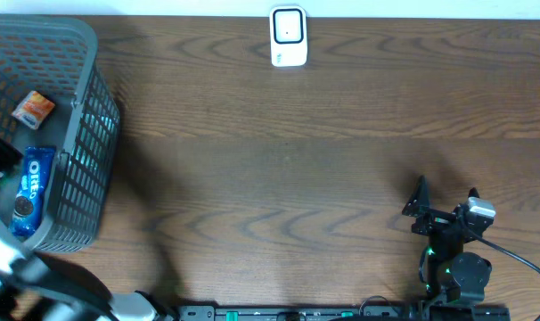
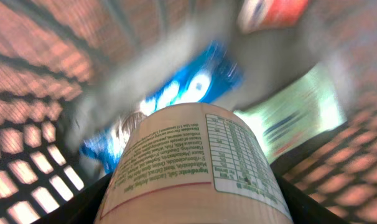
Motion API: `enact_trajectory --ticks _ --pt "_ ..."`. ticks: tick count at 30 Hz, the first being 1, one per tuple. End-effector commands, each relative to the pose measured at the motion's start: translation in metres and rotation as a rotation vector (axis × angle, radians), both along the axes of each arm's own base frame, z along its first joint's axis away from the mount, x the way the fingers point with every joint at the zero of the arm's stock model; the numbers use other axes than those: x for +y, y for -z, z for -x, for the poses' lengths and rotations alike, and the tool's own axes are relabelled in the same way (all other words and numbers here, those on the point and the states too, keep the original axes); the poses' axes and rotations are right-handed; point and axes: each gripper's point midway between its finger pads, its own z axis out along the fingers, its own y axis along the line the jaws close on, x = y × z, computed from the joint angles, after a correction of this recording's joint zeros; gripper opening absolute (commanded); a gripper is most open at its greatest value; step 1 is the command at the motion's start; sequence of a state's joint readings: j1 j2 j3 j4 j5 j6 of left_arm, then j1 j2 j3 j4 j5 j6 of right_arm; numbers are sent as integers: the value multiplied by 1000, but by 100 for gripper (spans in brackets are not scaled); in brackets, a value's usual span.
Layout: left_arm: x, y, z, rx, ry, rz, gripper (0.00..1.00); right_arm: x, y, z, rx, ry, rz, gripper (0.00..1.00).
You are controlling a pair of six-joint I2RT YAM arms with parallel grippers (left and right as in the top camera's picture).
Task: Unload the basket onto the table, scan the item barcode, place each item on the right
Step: 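Lower the left gripper into the basket and grasp the Knorr jar, then lift the jar out and place it upright on the table center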
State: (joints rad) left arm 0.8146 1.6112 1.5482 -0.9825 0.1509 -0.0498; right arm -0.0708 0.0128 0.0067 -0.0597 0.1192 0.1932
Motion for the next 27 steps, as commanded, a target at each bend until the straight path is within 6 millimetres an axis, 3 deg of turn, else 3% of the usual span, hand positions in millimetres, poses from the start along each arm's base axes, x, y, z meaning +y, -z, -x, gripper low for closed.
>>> enact_trajectory --ticks 1,5,8,10,13,18,27 --pt "-16 -76 -8 -204 -50 -122 57 2 2 0 8 -13 10 99" --pt "-58 -146 -20 -430 -22 -208 57 2 2 0 8 -13 10 99" --pt "-103 -186 -30 -583 46 -211 57 2 2 0 8 -13 10 99" --pt "-138 -200 -37 -644 128 -190 57 2 2 0 8 -13 10 99" --pt "-194 -201 -52 -668 263 -111 57 2 2 0 8 -13 10 99" --pt "-267 -154 -75 -534 364 34 57 2 2 0 8 -13 10 99" --pt "-374 -14 -109 -112 412 157 57 2 2 0 8 -13 10 99"
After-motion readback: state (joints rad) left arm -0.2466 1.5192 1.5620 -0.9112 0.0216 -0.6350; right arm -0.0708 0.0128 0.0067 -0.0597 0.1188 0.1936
